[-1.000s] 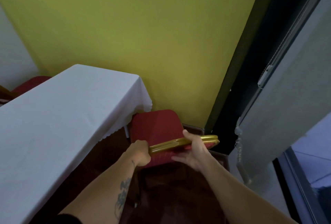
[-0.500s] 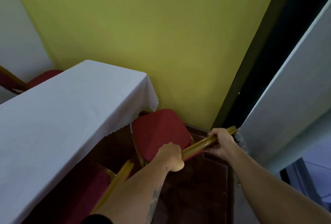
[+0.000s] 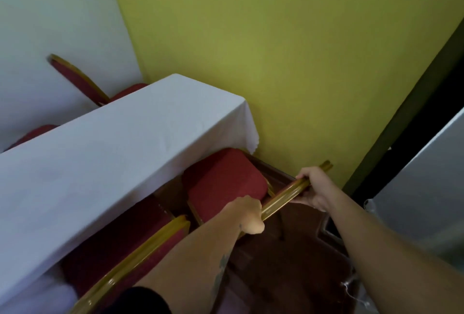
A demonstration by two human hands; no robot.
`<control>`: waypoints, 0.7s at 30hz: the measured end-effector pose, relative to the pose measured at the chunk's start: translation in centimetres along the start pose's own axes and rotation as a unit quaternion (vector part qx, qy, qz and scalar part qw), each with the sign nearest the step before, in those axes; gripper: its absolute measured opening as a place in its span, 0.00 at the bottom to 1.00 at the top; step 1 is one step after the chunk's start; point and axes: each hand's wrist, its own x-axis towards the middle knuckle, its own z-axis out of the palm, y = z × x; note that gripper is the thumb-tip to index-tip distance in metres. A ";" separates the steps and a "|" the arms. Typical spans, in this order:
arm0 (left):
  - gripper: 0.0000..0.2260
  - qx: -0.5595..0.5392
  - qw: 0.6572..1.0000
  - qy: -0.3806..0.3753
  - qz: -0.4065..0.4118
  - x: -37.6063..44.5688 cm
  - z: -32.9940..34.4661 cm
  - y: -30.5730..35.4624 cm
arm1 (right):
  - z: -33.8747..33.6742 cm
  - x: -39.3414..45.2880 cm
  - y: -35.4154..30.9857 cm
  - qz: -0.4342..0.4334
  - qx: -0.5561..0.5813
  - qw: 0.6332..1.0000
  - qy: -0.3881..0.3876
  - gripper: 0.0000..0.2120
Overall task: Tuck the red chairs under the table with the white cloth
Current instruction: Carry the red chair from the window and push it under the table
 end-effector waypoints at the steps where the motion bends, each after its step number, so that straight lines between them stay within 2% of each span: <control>1: 0.12 -0.004 1.000 0.001 -0.005 0.2 0.0 0.2 | 0.0 0.5 -0.2 0.000 -0.008 1.000 -0.006 0.06; 5: 0.15 -0.014 1.000 0.004 -0.020 1.0 -0.1 1.0 | -0.3 2.5 -1.3 -0.003 -0.036 0.999 -0.028 0.09; 9: 0.16 -0.035 0.999 -0.003 -0.036 1.5 -0.5 1.2 | 0.5 3.9 -2.3 0.006 -0.078 0.995 -0.057 0.08; 16: 0.17 -0.080 0.992 0.013 -0.096 2.3 -2.2 -1.4 | 4.4 6.1 -3.8 0.008 -0.101 0.990 -0.094 0.06; 21: 0.20 -0.152 0.979 0.035 -0.130 3.4 -2.5 -3.7 | 7.1 7.7 -5.1 0.014 -0.107 0.988 -0.106 0.04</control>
